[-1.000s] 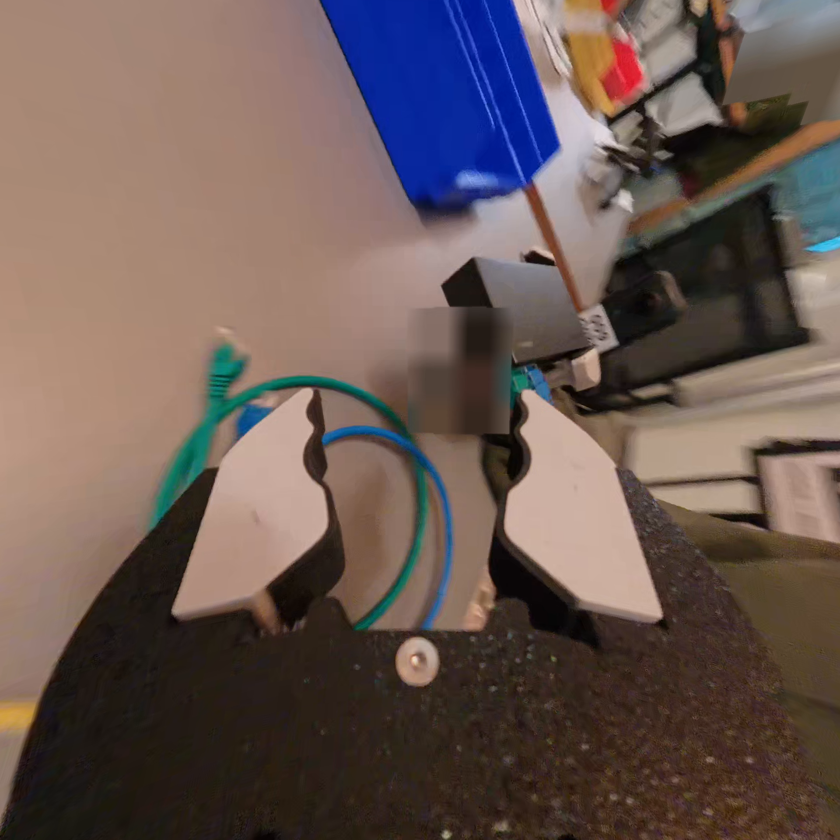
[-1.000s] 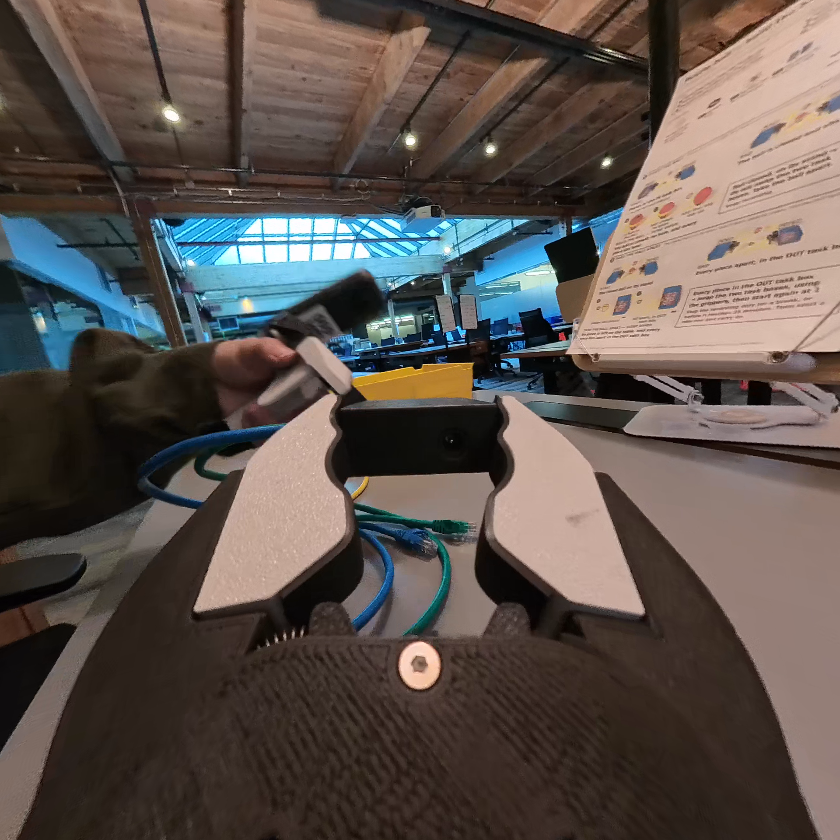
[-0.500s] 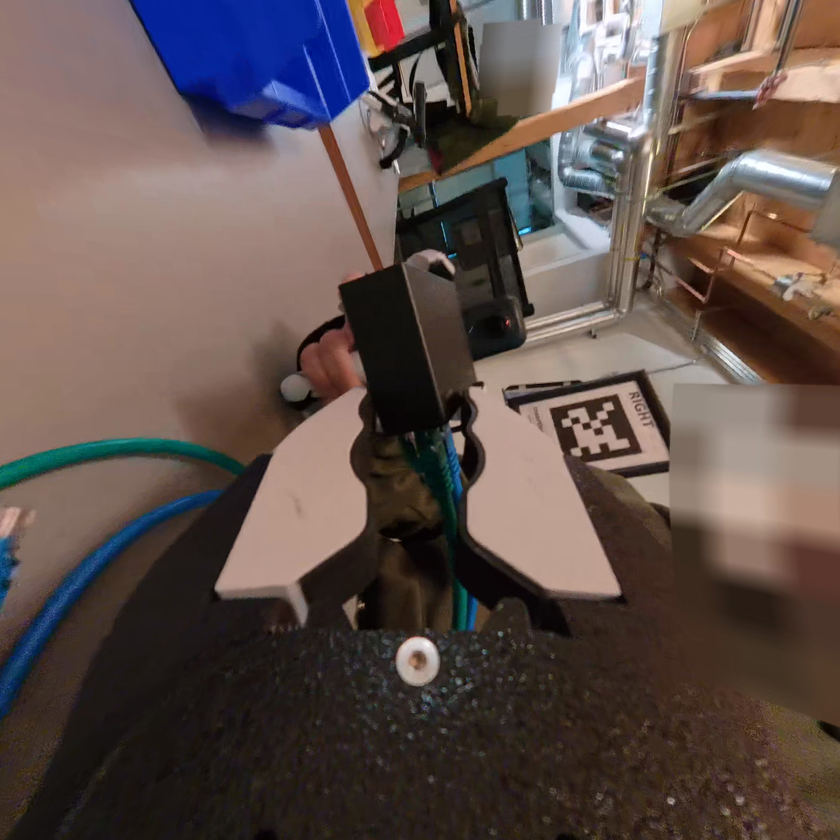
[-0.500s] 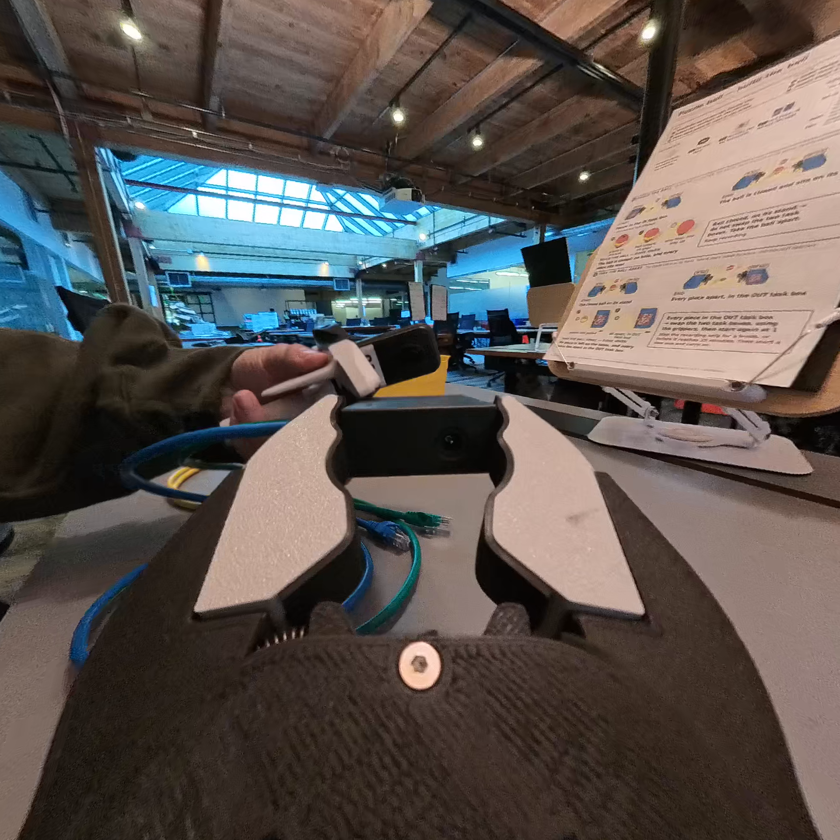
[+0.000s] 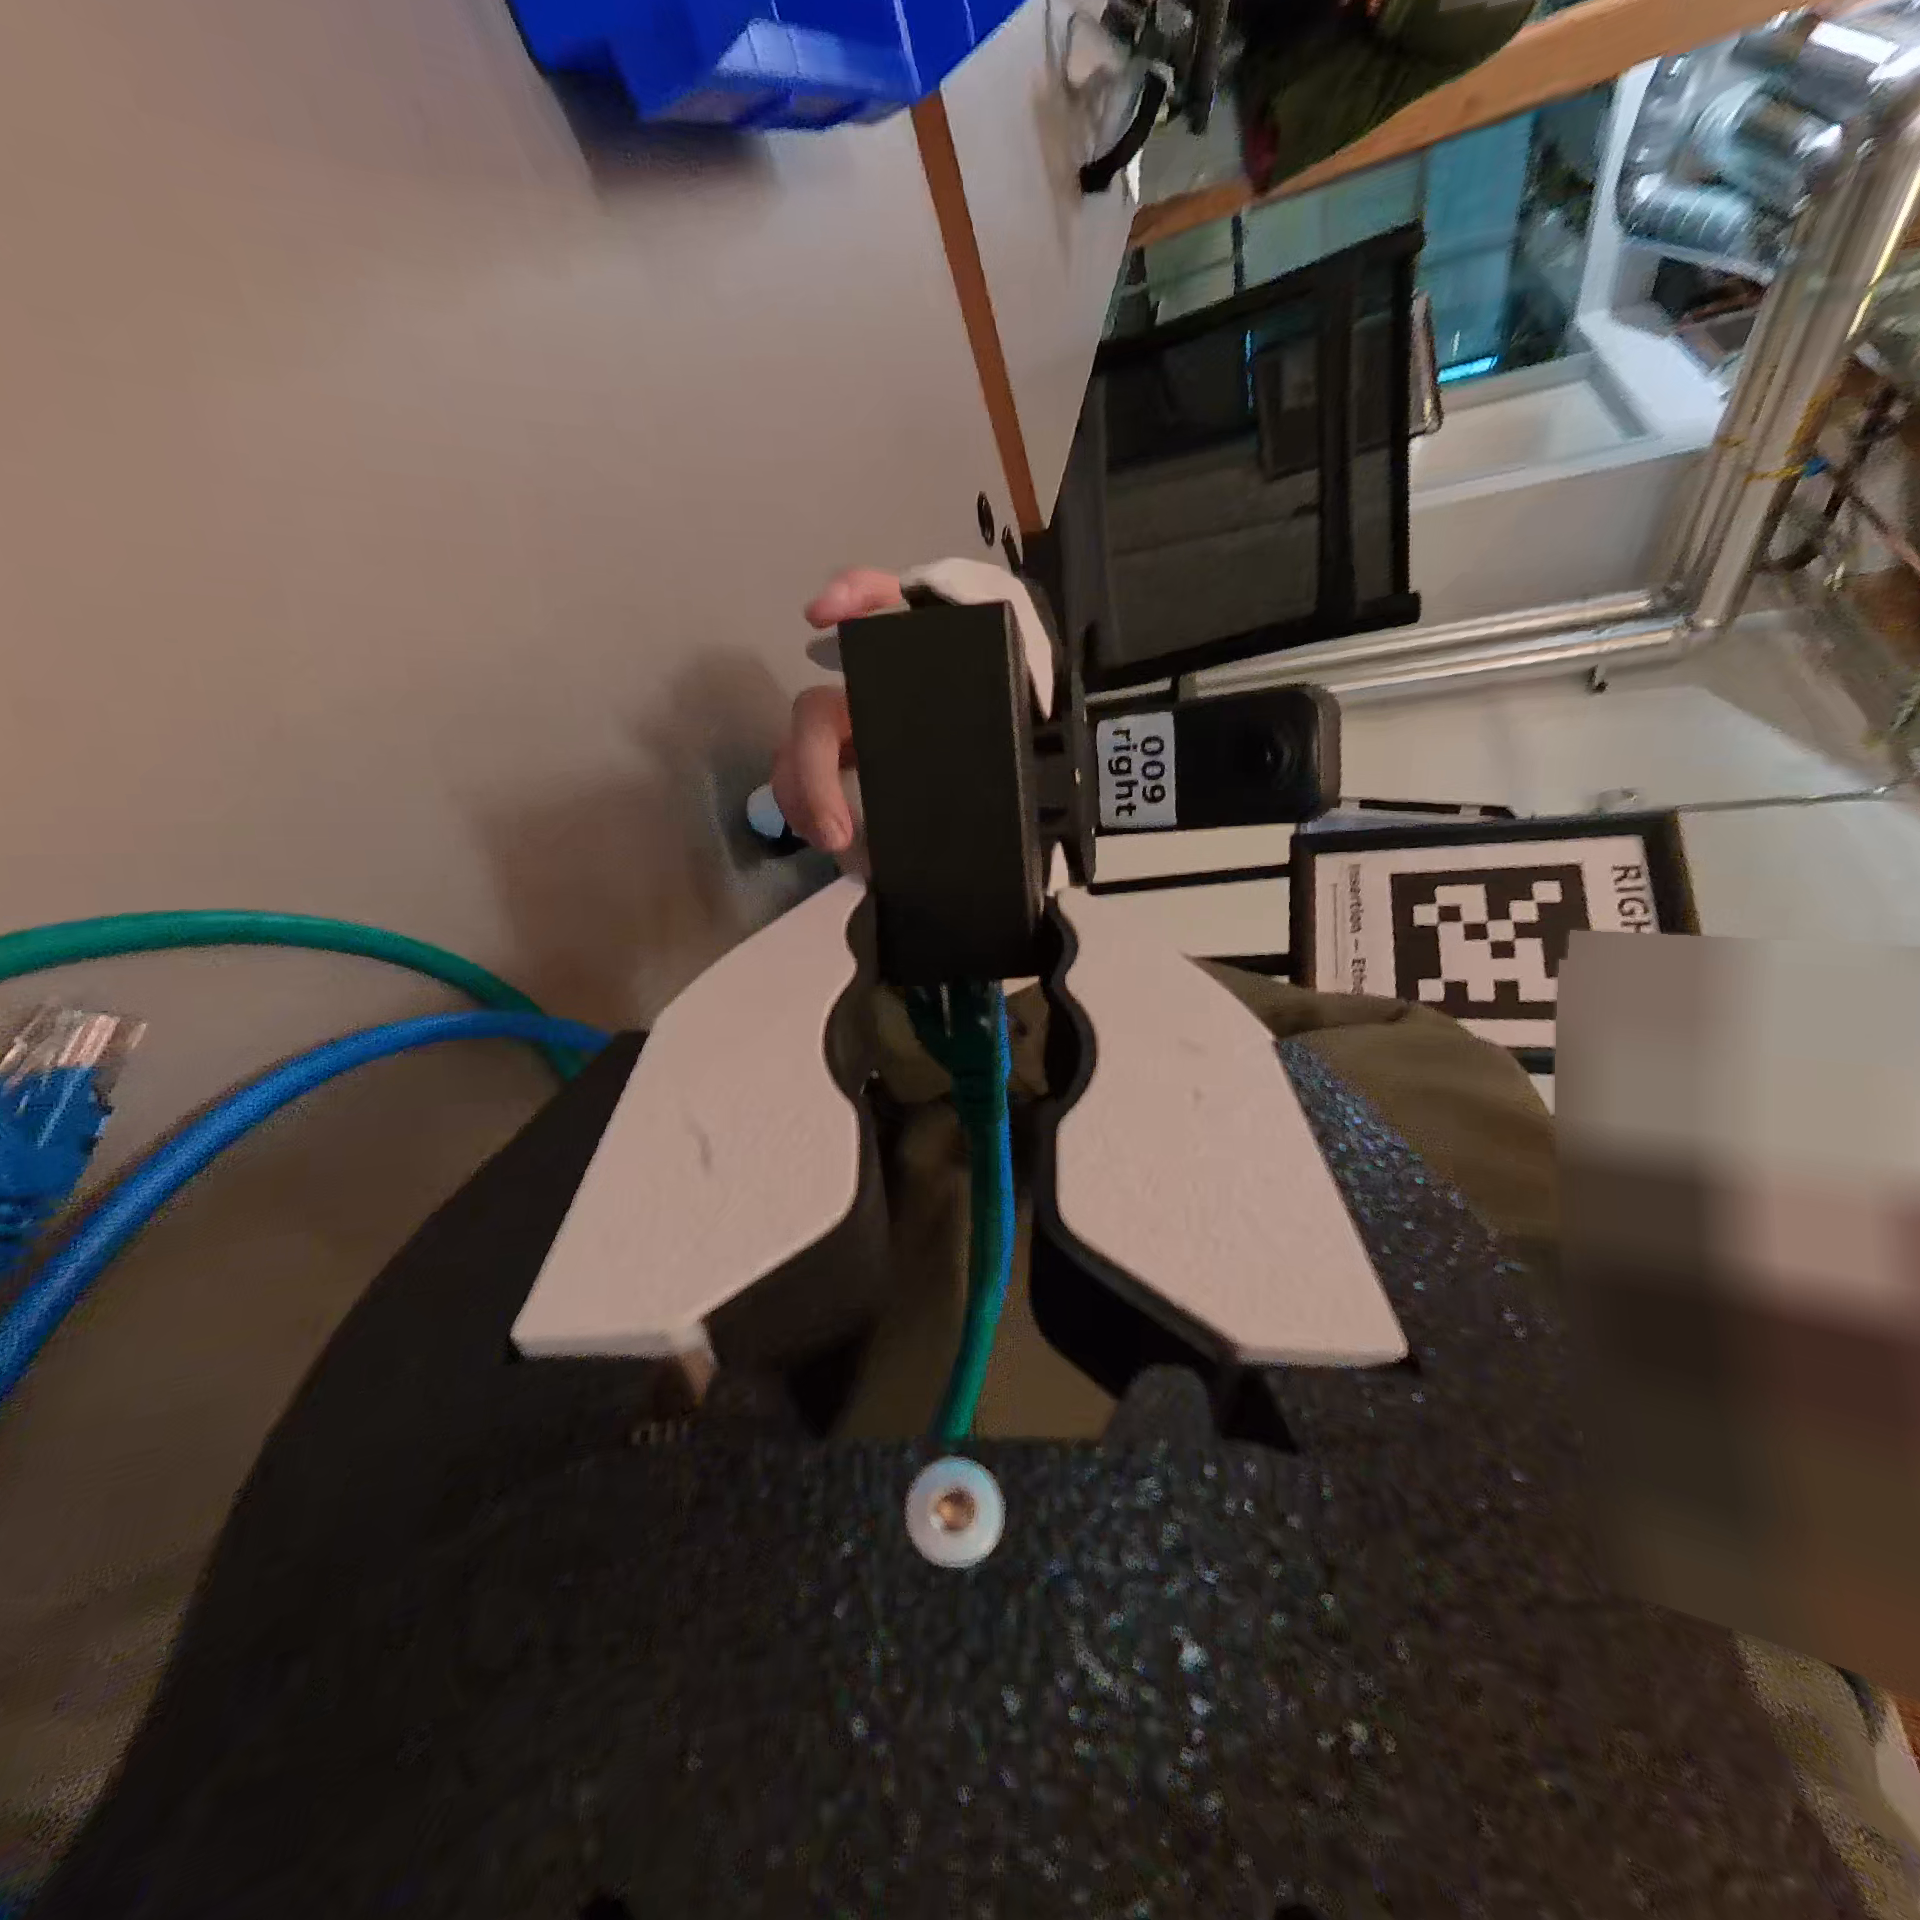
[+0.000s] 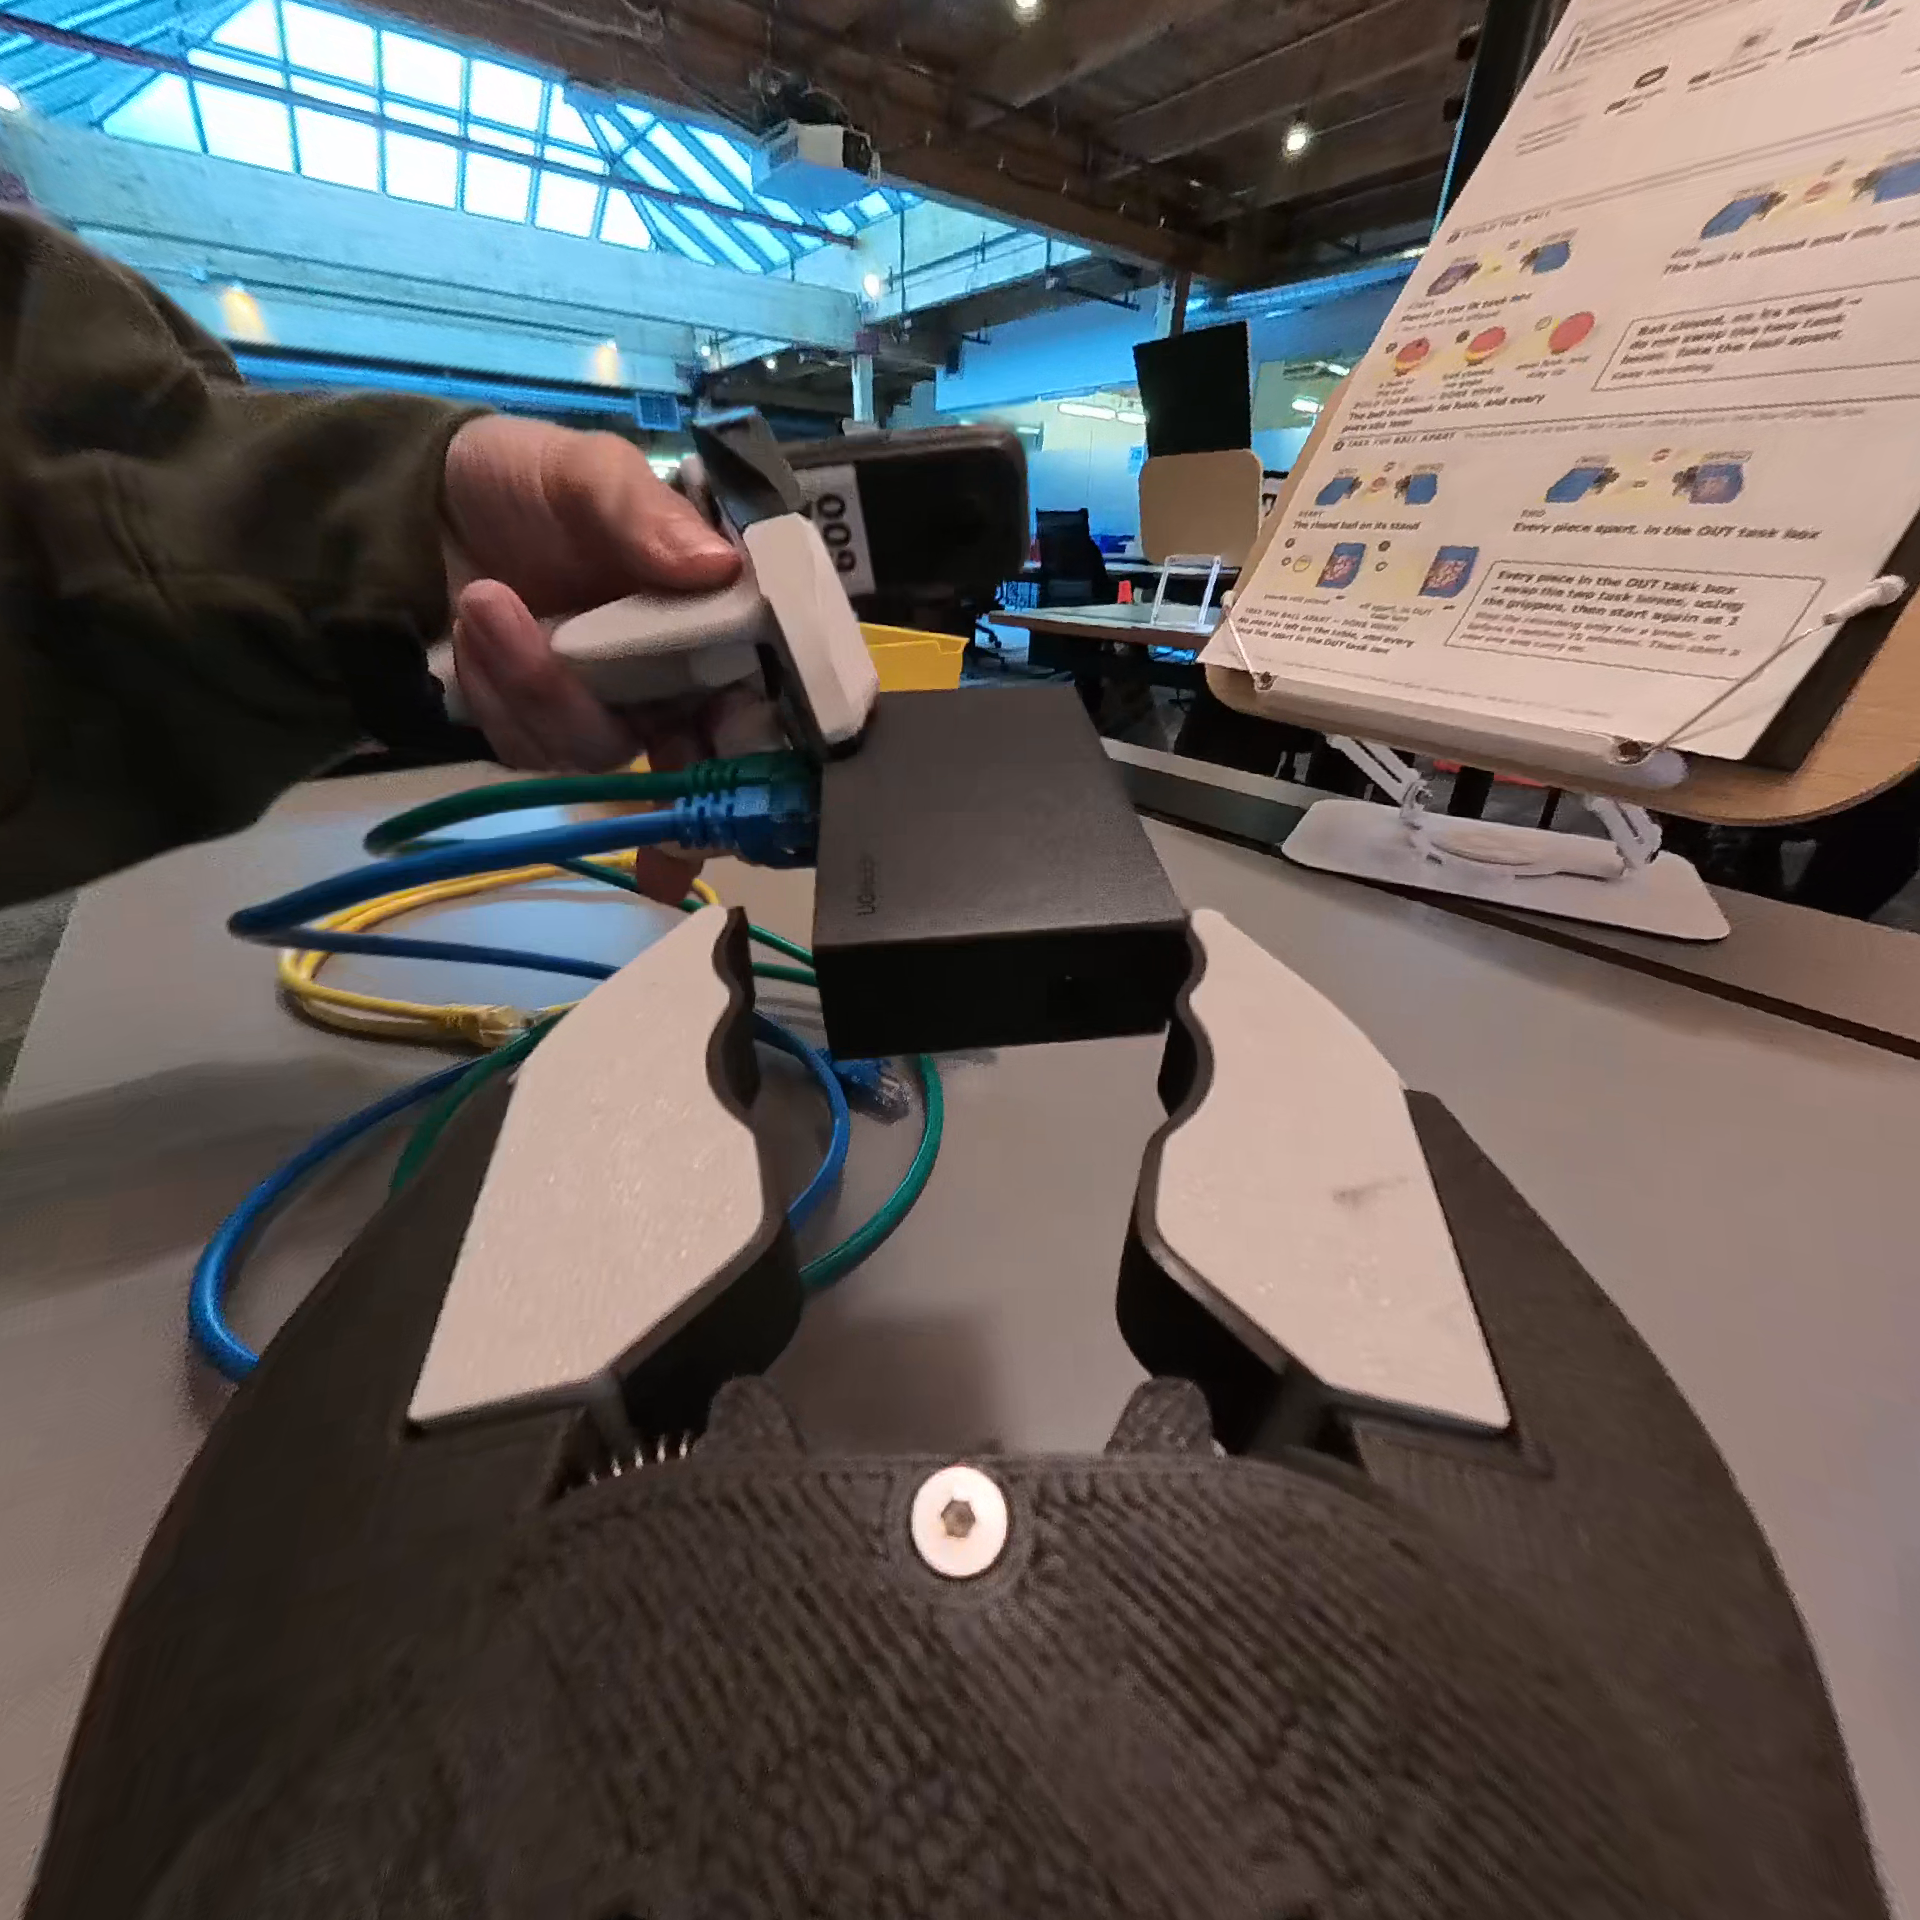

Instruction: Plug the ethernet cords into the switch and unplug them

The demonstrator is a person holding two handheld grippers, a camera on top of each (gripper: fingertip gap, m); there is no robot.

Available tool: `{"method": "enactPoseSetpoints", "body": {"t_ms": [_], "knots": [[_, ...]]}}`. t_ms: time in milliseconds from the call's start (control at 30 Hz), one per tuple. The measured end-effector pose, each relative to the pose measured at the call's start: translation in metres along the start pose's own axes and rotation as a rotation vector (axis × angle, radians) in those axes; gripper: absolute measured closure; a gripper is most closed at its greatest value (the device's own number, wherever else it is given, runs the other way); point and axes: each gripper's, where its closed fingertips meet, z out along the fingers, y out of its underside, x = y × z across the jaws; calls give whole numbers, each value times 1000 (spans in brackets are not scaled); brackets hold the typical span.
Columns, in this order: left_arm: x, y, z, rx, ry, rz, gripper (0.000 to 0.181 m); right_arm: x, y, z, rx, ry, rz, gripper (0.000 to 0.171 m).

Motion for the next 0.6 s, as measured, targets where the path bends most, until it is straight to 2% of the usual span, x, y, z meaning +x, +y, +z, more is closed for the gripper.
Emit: {"method": "enactPoseSetpoints", "body": {"t_ms": [267, 467, 600], "knots": [[1, 7, -6, -134, -114, 27, 154, -4, 1, 4, -9, -15, -34, 81], [0, 12, -4, -210, -156, 36, 154, -4, -3, -1, 30, -13, -110, 110], [-2, 11, -6, -239, -217, 61, 154, -3, 4, 3, -29, 5, -135, 110]]}}
